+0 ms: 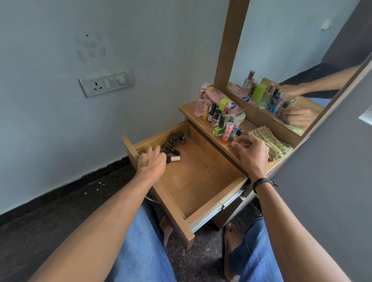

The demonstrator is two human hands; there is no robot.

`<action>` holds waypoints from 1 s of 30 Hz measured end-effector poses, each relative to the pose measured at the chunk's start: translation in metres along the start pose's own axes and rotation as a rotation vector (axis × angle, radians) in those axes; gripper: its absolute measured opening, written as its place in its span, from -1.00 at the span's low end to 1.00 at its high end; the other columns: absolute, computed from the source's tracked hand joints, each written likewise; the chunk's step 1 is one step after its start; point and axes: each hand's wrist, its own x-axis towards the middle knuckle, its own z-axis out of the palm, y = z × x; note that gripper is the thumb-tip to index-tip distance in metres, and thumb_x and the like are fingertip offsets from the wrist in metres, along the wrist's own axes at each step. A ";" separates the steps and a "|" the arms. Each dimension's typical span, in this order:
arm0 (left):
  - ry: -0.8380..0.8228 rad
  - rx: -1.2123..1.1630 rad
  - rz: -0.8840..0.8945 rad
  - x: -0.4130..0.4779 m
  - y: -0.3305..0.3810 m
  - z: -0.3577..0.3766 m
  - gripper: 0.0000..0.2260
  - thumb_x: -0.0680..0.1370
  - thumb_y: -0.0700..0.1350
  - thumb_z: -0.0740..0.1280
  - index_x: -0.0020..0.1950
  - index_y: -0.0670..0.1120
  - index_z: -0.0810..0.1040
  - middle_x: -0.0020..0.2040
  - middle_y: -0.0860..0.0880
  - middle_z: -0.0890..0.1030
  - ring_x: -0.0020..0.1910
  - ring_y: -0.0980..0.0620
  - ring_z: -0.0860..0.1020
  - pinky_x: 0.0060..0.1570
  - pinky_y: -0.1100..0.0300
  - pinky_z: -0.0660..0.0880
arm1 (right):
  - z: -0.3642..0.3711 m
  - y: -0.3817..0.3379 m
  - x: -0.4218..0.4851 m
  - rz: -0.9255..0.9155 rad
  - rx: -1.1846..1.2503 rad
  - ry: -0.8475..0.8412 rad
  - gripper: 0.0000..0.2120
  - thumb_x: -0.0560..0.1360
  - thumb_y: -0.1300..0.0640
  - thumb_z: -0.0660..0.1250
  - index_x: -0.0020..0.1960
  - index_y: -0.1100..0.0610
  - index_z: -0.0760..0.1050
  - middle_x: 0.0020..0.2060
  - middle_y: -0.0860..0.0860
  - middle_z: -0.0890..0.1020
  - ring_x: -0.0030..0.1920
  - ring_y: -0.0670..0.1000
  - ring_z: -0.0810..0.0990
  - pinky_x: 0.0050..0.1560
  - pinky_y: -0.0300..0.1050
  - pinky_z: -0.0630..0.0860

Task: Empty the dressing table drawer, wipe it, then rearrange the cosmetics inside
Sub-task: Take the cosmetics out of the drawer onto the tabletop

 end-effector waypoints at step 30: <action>0.375 -0.549 -0.013 -0.001 -0.012 0.011 -0.87 0.66 -0.06 0.29 0.20 0.01 0.46 0.12 0.03 0.63 0.04 -0.07 0.65 -0.20 0.11 0.43 | 0.097 -0.028 -0.065 -0.249 -0.212 -0.455 -0.76 0.52 0.13 0.49 0.18 0.05 0.65 0.08 -0.05 0.54 0.07 -0.01 0.56 0.06 -0.16 0.53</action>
